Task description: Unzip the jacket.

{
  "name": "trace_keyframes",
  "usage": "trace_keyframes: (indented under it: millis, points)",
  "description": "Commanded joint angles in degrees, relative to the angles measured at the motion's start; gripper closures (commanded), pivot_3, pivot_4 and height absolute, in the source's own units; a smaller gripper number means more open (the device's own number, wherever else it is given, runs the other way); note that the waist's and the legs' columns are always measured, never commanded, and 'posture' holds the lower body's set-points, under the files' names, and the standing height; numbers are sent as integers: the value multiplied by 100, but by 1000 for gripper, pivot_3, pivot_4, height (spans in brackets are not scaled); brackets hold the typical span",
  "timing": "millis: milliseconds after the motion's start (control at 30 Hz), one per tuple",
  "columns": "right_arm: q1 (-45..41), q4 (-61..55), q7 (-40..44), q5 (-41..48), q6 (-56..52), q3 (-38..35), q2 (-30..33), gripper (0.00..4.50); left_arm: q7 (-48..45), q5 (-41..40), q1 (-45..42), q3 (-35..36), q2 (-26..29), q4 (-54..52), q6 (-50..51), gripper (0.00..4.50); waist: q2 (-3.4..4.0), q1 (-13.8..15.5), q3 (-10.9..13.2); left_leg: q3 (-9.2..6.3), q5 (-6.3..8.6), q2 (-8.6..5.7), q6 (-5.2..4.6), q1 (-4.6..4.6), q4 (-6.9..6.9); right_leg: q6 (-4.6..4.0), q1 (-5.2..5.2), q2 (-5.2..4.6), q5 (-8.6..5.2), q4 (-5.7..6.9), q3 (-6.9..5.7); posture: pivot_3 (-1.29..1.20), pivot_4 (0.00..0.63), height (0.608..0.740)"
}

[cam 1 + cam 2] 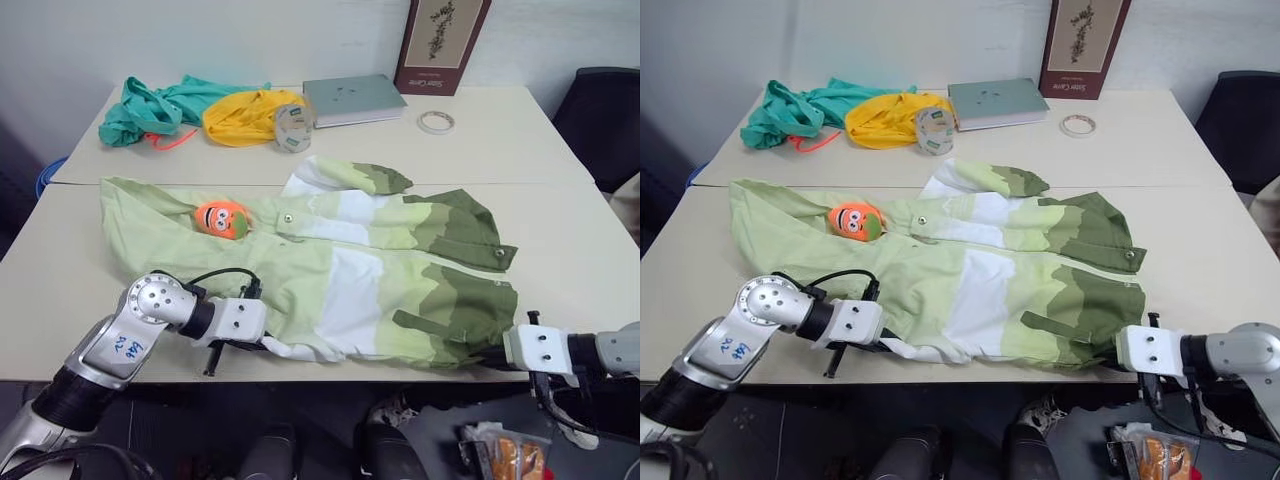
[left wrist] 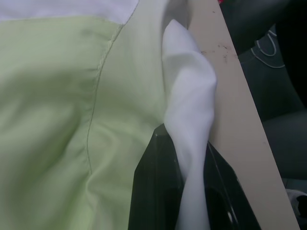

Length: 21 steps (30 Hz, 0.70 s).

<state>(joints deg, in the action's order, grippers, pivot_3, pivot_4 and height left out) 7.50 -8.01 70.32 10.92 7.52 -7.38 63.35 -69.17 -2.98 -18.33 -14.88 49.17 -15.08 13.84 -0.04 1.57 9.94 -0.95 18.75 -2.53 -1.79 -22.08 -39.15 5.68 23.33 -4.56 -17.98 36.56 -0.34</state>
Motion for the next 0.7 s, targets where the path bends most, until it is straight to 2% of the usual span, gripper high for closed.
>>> trace_keyframes:
  millis: [33, 100, 133, 200, 367, 433, 500, 567, 600, 667, 700]
  points:
    - [-150, 206, -122, -199, 302, 19, -83, 4477, 383, 158, 359, -40, -46, -395, 534, 4500, 3, -1, -1, 0, 0, 0, 0, 0, 0, 0, 0, 0, 0, 0, 1, 0, 150, 740]
    - [-203, 237, -177, -227, 255, 76, -138, 4477, 569, 123, 511, 21, -77, -600, 824, 4500, 4, -2, -3, 0, 0, -1, 0, 0, 0, 0, -2, -1, 0, -1, 1, 0, 150, 740]
    - [-195, 218, -153, -194, 176, 81, -139, 4167, 631, 94, 574, 56, -83, -688, 943, 4080, 9, 7, -5, 0, 0, -1, 0, 1, 0, 0, -3, -2, 0, -2, 2, 0, 150, 740]
    - [-119, 75, -50, -23, -90, 34, -84, 3806, 679, -3, 699, 153, -51, -855, 1092, 3663, 11, 7, -7, -1, 0, -2, 0, 1, 0, 0, -2, -3, 0, -4, 1, 0, 150, 740]
    - [311, -562, 307, 573, -696, -464, 121, 2102, 726, -443, 899, 737, 93, -1149, 1521, 2125, 11, -6, -7, 0, 0, -1, 1, -1, 0, 0, 1, -3, 0, -5, 4, 0, 150, 740]
    - [511, -985, 483, 1079, -1347, -873, 240, 1461, 558, -844, 967, 1110, 255, -1253, 1812, 1551, 11, -15, -6, 0, 1, 3, 2, -1, 0, 0, 2, -2, 0, -6, 4, 0, 150, 740]
    - [572, -1494, 566, 1944, -2214, -1520, 312, 723, 410, -1787, 697, 1894, 324, -1233, 2719, 879, 14, -16, -5, 0, 2, 6, 5, -4, 1, -1, 6, -1, 0, -6, 5, 0, 150, 740]
    - [441, -1844, 500, 2712, -2903, -1982, 314, 20, 676, -2505, 133, 2512, 187, -997, 3734, 215, 7, -7, -1, -5, 2, 13, 7, -5, 1, -1, 2, 2, 0, -3, -2, 0, 150, 740]
    - [373, -1952, 459, 2940, -3134, -2115, 302, 0, 816, -2695, -75, 2664, 135, -907, 4045, 6, 7, 2, -1, -7, 2, 13, 8, -4, -3, -1, 2, 2, 0, -7, -5, 0, 150, 740]
    - [-165, -2042, 17, 3575, -3669, -2267, 269, 0, 1022, -3097, -704, 3013, 51, -514, 4545, 6, 6, 0, -2, -11, 2, 12, 9, -2, -3, -1, -2, 1, 0, -8, -11, 0, 150, 740]
    - [-485, -2098, -185, 3920, -3882, -2299, 274, 0, 1280, -3018, -1144, 3065, 33, -109, 4659, 6, 6, -5, -2, -11, 4, 11, 10, 2, -3, 0, -6, 1, 0, -7, -10, 0, 150, 740]
